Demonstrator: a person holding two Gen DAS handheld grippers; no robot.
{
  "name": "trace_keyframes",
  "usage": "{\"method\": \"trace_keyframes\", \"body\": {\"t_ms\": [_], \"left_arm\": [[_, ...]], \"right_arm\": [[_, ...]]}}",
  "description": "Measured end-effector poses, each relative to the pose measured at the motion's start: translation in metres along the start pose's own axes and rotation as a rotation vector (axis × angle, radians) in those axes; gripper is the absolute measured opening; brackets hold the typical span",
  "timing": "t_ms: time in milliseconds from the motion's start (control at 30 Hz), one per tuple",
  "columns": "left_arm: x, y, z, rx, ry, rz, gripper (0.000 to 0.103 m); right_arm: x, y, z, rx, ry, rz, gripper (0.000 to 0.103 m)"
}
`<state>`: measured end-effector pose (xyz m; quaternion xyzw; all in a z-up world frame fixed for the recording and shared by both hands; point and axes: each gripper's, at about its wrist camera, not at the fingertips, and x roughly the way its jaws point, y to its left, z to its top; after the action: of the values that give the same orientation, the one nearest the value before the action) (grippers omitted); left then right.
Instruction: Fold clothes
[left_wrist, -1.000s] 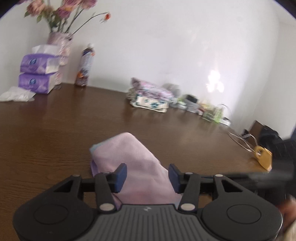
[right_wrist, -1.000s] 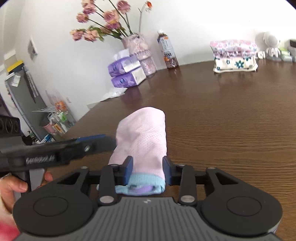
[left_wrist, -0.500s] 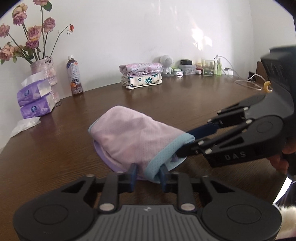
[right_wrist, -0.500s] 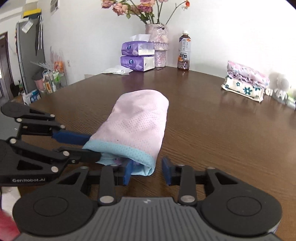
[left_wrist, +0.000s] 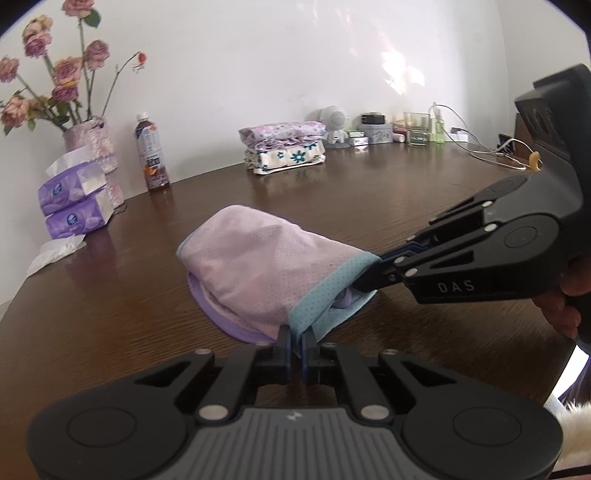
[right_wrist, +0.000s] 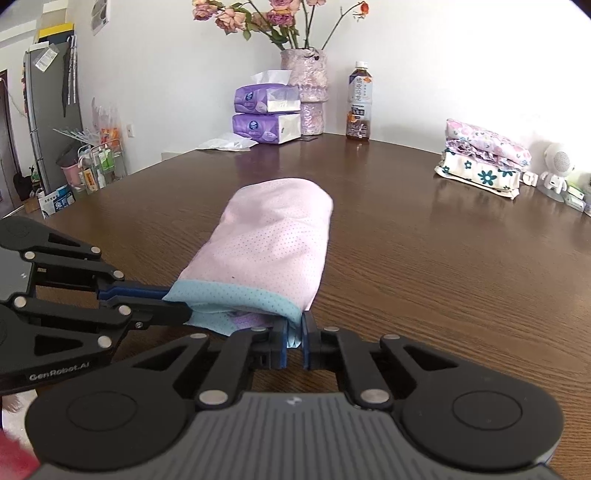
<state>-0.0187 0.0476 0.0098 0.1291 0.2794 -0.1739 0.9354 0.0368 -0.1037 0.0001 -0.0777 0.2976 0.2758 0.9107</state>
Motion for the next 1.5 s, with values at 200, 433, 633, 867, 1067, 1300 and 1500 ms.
{"method": "trace_keyframes", "body": {"t_ms": [200,433,633,867,1067,1300,1500], "left_arm": [[0.007,-0.019,0.01,0.071,-0.001,-0.082,0.003],[0.033,-0.048,0.03,0.117,-0.018,-0.202,0.005],[0.026,-0.032,0.031,0.035,-0.015,-0.321,0.024],[0.0,0.045,0.024,-0.148,-0.04,-0.176,0.047],[0.02,0.078,0.032,-0.156,-0.016,-0.142,0.047],[0.047,0.11,0.03,-0.322,0.015,-0.33,0.033],[0.052,0.125,0.02,-0.405,0.043,-0.473,0.011]], "right_arm": [[-0.008,-0.026,-0.003,0.078,-0.005,-0.044,0.01],[-0.034,-0.067,-0.016,0.259,-0.053,-0.087,0.015],[-0.046,-0.077,-0.025,0.321,-0.077,-0.011,0.025],[-0.036,-0.055,-0.024,0.263,-0.054,0.091,0.035],[-0.025,-0.042,-0.026,0.254,-0.028,0.075,0.035],[-0.024,-0.043,-0.03,0.289,-0.048,0.081,0.032],[-0.024,-0.055,-0.031,0.29,-0.027,0.112,0.006]]}}
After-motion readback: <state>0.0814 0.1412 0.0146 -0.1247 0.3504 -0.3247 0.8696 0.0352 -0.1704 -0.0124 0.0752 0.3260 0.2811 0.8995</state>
